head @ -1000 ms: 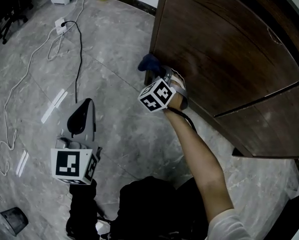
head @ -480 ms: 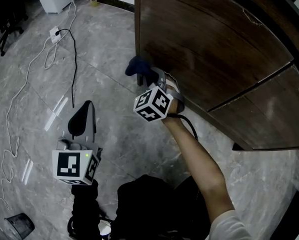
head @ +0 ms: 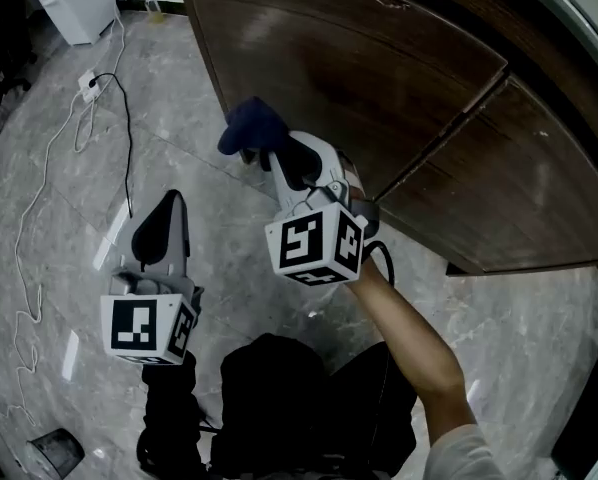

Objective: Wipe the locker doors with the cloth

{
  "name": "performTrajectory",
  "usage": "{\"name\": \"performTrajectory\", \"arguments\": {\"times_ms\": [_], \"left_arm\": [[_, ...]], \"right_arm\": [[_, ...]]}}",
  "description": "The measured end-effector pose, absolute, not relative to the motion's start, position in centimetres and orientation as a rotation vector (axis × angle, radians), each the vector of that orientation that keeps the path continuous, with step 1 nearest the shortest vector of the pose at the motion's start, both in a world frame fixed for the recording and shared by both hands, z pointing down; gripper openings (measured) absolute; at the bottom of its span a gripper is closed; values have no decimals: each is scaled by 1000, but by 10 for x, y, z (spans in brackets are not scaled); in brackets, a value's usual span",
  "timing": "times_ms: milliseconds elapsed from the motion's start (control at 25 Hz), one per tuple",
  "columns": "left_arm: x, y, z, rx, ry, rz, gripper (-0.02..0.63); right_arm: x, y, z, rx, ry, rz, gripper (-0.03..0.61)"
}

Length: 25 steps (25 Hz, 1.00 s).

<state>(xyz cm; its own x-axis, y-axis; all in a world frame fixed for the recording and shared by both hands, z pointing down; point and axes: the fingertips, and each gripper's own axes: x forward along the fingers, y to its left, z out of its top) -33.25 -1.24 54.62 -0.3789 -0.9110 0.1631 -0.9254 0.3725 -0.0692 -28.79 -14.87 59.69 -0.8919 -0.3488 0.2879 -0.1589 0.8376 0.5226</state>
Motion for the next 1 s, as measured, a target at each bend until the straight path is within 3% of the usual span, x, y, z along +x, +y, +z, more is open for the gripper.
{"name": "performTrajectory", "arguments": {"times_ms": [200,1000], "left_arm": [[-288,-32,487,1733,-2410,264,3],[-127,-64,57,2101,-2231,265,2]], "right_arm": [[-215,-144,528,409,-2652,-583,74],[57,-120,115,912,-2625,-186,74]]}}
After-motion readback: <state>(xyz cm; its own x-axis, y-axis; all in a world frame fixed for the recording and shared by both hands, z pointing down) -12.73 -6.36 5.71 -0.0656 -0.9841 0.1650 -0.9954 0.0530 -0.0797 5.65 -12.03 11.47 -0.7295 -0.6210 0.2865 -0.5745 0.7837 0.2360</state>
